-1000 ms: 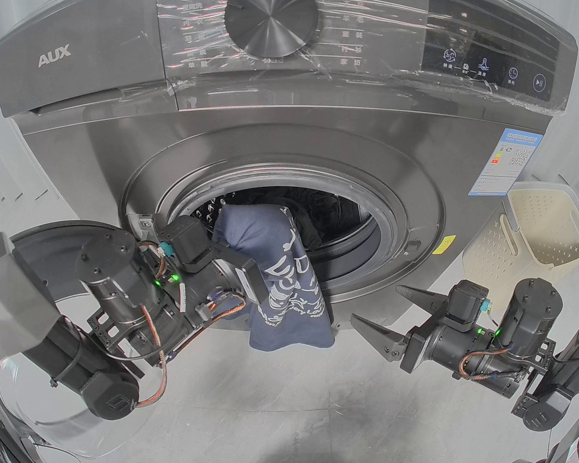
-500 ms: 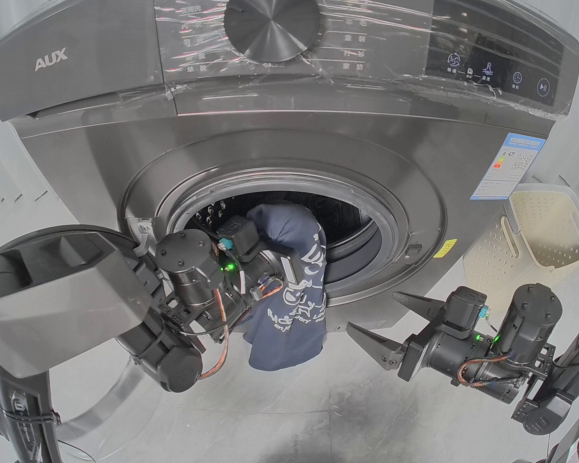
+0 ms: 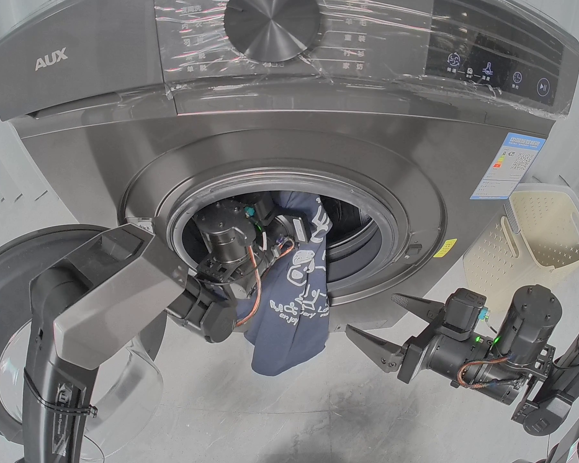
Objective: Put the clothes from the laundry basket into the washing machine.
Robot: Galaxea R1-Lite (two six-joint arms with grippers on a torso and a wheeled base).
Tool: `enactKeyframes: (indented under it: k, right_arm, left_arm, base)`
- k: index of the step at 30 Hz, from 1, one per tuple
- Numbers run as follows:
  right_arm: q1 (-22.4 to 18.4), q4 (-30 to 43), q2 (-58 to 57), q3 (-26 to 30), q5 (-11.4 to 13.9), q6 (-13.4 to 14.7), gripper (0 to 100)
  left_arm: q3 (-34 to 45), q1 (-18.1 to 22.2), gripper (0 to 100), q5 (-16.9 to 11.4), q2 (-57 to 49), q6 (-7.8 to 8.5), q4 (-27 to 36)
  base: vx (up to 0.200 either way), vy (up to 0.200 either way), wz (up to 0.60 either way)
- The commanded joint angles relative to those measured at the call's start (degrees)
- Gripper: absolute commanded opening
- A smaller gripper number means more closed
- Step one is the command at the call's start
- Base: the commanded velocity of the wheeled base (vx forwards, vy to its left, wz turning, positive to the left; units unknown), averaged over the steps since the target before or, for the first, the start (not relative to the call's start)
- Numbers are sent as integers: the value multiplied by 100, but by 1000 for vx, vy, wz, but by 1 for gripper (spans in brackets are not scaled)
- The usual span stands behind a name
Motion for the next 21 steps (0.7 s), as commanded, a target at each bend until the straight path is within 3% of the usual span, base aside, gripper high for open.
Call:
enactKeyframes:
  k: [1,3,4,5,6,10,13,14,17,21]
  right_arm:
    - [6,-1,6,2,6,-1,100]
    - [-2,8,6,2,6,-10,100]
    - [-2,8,6,2,6,-1,100]
    - [-2,8,6,2,6,-1,100]
    - [6,8,6,11,6,-10,100]
    - [-2,8,15,2,6,-10,100]
    - [-2,8,15,2,6,-10,100]
    - [6,-1,15,2,6,-10,100]
    - [-2,-1,15,2,6,-10,100]
    - [-2,-1,15,2,15,-10,100]
  left_arm:
    - [-1794,116,0,294,945,-13,999]
    - [-2365,151,0,496,1085,-22,1341]
    - [-3059,195,0,716,1261,-39,1675]
    - [-3059,195,0,716,1261,-39,1675]
    - [-3675,274,0,839,1402,-101,1974]
    - [-3849,353,0,865,1402,-259,2264]
    - [-3849,370,0,865,1366,-268,2273]
    - [-3849,370,100,865,1358,-285,2282]
    - [-3631,309,100,874,1243,-409,2299]
    - [-2427,160,100,865,672,-584,2563]
  base:
    - [0,0,0]
    - [0,0,0]
    - [0,0,0]
    - [0,0,0]
    - [0,0,0]
    - [0,0,0]
    - [0,0,0]
    - [0,0,0]
    - [0,0,0]
    - [0,0,0]
